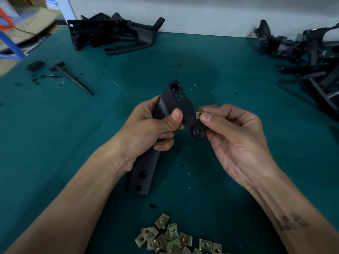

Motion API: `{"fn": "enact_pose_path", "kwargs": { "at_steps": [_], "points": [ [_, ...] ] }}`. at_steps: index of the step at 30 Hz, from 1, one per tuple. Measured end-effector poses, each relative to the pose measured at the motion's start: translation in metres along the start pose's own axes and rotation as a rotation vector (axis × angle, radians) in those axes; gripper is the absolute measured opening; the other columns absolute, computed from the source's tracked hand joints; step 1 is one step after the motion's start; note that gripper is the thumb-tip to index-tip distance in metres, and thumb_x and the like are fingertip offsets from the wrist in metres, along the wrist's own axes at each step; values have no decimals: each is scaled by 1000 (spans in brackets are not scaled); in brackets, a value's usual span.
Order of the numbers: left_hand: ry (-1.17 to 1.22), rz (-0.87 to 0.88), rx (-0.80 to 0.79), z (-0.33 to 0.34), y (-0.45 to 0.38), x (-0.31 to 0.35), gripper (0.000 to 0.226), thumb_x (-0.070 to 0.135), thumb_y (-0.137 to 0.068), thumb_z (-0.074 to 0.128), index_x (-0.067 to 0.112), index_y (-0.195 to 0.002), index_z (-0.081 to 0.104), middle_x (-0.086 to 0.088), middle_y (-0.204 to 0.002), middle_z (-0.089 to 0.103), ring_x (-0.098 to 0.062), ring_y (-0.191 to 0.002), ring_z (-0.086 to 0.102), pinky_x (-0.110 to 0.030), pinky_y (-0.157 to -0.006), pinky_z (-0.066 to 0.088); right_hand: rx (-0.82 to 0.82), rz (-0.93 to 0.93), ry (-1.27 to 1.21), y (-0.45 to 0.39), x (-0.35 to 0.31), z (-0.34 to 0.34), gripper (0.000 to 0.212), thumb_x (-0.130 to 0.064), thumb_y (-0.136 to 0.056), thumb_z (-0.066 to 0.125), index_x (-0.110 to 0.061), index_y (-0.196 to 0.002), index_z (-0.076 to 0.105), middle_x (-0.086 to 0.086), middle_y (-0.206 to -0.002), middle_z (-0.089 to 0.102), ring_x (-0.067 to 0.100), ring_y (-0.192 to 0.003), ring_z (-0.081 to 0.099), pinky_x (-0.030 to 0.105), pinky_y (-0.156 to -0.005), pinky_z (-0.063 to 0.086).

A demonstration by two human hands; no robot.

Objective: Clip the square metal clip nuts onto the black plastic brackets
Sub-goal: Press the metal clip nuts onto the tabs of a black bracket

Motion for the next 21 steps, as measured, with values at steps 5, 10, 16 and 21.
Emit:
{"fn": "enact_pose_path", "kwargs": {
  "at_steps": [5, 10, 16, 21],
  "points": [
    [-32, -9, -8, 1, 2, 1, 12, 19, -89, 63, 10, -88, 56, -5, -69, 54, -9, -46, 28, -18, -39, 29, -16, 15, -27, 1, -1, 2, 14, 7, -70, 70, -7, -67, 74, 13, -84, 72, 21, -78, 72, 28, -78, 59],
    [-41, -18, -8, 2, 2, 2, 15, 20, -91, 64, 8, -89, 55, -4, -67, 52, -9, -46, 27, -18, -39, 28, -26, 46, -50, 3, 1, 3, 7, 5, -73, 69, -2, -72, 71, 17, -85, 72, 26, -80, 71, 36, -80, 59],
    [-38, -24, -9, 3, 2, 1, 16, 21, -90, 65, 8, -89, 55, -4, -66, 51, -10, -47, 27, -18, -39, 29, -2, 16, -36, 5, -3, 6, 16, 5, -72, 71, -10, -67, 75, 12, -80, 73, 20, -76, 71, 29, -78, 59],
    [-68, -36, -60, 6, 3, -1, 11, 18, -88, 63, 10, -91, 57, -7, -67, 50, -10, -46, 27, -18, -40, 30, 52, 54, 30, 3, -5, 11, 7, -1, -68, 73, -6, -73, 75, 14, -79, 70, 25, -75, 69, 41, -80, 59]
  ]
}}
Point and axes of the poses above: each hand's wrist, its own y-axis away from the middle knuckle, its own z-axis out of the palm, x = y × z, the point moved 2 cm from there along -y, towards the middle knuckle
